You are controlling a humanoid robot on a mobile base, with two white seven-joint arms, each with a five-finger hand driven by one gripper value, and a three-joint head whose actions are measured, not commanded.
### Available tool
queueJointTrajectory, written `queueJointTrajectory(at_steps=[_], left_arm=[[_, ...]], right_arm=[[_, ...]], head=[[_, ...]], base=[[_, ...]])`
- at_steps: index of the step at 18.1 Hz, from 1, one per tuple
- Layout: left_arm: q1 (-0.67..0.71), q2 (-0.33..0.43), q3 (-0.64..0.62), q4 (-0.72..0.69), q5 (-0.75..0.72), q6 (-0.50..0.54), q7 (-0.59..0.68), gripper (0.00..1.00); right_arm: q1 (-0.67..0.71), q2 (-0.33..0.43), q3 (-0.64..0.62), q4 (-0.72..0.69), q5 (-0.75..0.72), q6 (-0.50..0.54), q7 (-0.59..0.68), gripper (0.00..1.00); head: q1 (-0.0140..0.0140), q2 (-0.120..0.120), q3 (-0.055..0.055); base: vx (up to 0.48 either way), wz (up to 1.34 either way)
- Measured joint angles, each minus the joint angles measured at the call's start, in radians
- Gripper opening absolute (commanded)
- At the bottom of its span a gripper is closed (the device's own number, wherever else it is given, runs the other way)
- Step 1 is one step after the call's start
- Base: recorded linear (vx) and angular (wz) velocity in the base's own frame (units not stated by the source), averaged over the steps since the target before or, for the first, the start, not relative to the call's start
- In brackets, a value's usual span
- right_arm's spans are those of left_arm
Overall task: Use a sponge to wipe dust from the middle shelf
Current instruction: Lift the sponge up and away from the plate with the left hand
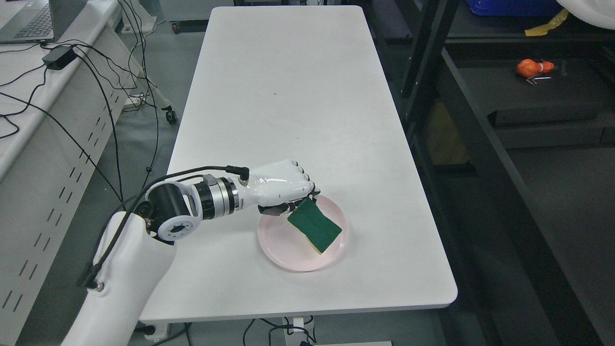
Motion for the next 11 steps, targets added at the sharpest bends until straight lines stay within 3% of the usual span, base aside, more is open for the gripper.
queueJointTrajectory(at_steps=[5, 11], left_arm=[[0.009, -0.073, 0.156, -0.004, 0.276, 0.173, 0.015, 0.0], [0.094, -0.123, 0.261, -0.001, 0.716, 0.257, 0.404, 0.0]], right_arm=[[0.0, 0.0, 0.0, 0.0, 0.0, 0.0, 0.0, 1.0], [0.0, 0.0, 0.0, 0.0, 0.0, 0.0, 0.0, 1.0]], head=[[0.0, 0.0, 0.0], [0.0, 0.0, 0.0]], base=[[0.0, 0.0], [0.0, 0.0]])
